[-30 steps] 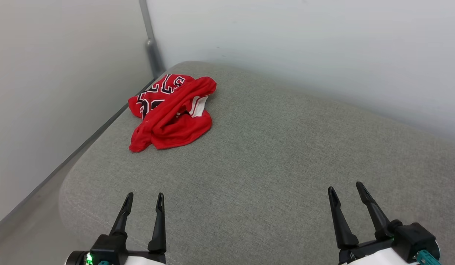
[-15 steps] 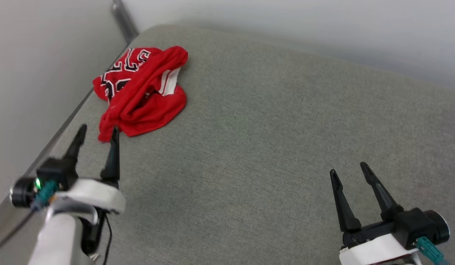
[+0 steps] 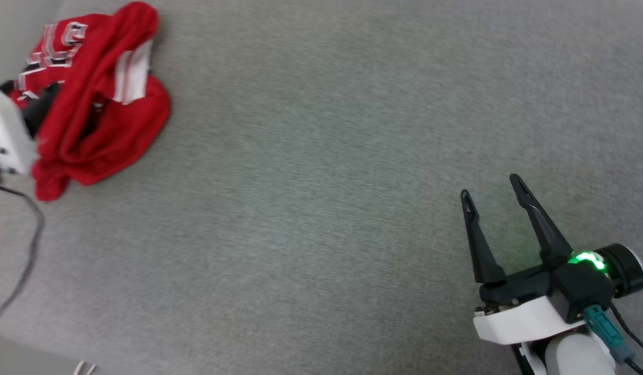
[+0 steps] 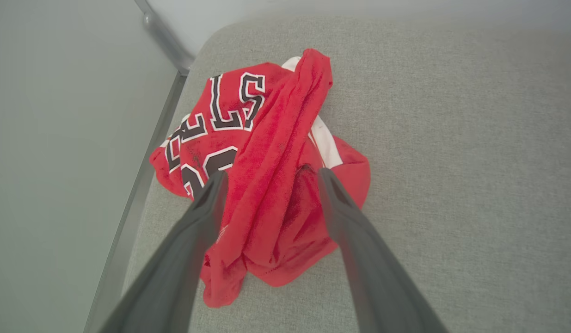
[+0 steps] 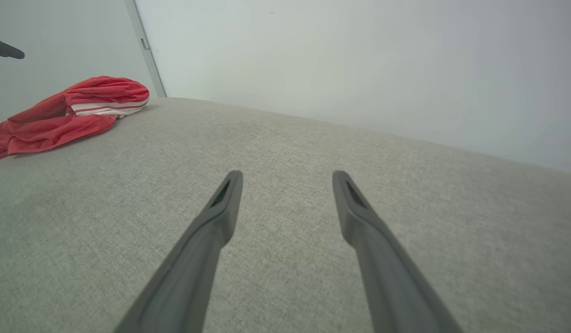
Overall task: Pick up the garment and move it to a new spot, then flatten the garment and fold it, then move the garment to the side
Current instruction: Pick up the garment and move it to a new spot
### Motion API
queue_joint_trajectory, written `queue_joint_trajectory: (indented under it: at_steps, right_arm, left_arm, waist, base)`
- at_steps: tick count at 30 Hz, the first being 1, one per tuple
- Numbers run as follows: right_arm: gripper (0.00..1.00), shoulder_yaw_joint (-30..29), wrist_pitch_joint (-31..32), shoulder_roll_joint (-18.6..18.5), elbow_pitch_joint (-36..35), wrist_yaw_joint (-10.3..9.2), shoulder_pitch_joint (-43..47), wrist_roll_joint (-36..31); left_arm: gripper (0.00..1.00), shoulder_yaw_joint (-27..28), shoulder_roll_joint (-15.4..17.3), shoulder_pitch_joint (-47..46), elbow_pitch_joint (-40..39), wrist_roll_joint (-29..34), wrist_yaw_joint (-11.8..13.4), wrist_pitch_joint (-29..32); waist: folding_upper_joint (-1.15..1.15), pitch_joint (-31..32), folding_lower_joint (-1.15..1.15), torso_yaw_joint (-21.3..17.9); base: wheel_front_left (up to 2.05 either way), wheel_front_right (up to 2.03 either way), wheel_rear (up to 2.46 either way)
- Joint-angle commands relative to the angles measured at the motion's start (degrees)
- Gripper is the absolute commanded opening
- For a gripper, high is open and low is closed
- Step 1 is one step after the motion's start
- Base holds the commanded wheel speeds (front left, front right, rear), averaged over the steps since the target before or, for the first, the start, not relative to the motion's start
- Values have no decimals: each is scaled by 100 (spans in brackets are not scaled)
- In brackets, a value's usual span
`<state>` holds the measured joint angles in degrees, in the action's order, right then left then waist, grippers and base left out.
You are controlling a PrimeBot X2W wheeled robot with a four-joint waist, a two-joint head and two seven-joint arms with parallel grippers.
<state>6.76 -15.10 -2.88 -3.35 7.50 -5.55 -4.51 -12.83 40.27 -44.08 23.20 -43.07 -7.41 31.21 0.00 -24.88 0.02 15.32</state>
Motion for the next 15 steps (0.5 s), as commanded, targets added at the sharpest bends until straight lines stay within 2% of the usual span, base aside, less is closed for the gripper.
queue_joint_trajectory:
  at_steps: [1,4,7,13,15]
  right_arm:
    - [100,44,-11,0,-42,-2,-71,17]
    - [100,149,-11,-3,-126,-3,-119,36]
    - [100,199,-11,1,-143,-2,-127,-15]
    - [100,144,-11,0,-200,-3,-136,-52]
    - [100,131,-11,0,-225,-3,-143,-65]
  left_arm:
    - [100,-34,47,-32,50,-87,-1,73]
    - [100,-55,260,-196,317,-662,-2,528]
    - [100,-216,647,-244,595,-802,-1,825]
    - [100,-649,957,-210,977,-1025,-2,1195]
    - [100,-755,972,-215,1070,-1077,-2,1216]
  waist:
    - [0,-321,-2,-341]
    - [0,-469,-2,-530]
    - [0,-611,-2,-681]
    - [0,-787,-2,-832]
    - [0,-841,-2,-847]
  base:
    - [0,0,0]
    - [0,0,0]
    - [0,0,0]
    - [0,0,0]
    - [0,0,0]
